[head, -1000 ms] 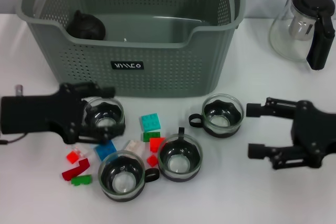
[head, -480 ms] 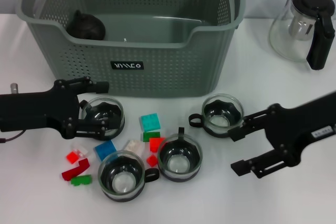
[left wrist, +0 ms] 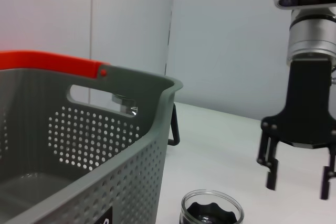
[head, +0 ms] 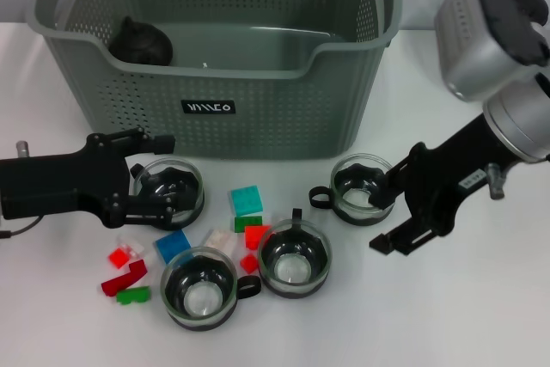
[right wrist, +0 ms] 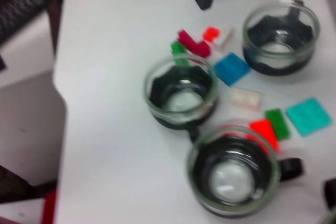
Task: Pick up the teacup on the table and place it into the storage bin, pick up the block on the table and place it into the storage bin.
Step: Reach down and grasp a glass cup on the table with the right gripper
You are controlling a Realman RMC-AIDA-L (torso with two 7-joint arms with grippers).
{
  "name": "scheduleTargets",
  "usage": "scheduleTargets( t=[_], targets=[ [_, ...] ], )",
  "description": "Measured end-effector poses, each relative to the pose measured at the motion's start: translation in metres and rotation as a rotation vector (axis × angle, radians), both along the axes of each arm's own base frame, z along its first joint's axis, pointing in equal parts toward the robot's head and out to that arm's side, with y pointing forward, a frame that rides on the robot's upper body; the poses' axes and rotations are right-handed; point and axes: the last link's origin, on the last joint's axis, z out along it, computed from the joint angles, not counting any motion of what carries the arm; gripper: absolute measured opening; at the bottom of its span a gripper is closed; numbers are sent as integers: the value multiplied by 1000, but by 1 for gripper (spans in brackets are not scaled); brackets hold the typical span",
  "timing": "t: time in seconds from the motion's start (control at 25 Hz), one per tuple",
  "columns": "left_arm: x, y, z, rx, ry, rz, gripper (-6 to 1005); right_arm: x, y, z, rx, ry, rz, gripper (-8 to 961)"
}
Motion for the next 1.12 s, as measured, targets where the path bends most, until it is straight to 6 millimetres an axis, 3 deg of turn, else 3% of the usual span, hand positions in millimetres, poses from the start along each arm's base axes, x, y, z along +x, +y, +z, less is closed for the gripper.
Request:
scheduleTargets(
  t=[0.4,0.76,1.12],
  targets=[
    [-4,3,-7,10,-1,38,904,6,15,-12,138,-125,12,673],
    [-7,3,-8,21,2,51,904,4,13,-37,143,-182,111,673],
    [-9,3,-7,31,-11,63,905,6,14,-49,150,-213,167,674]
  ],
)
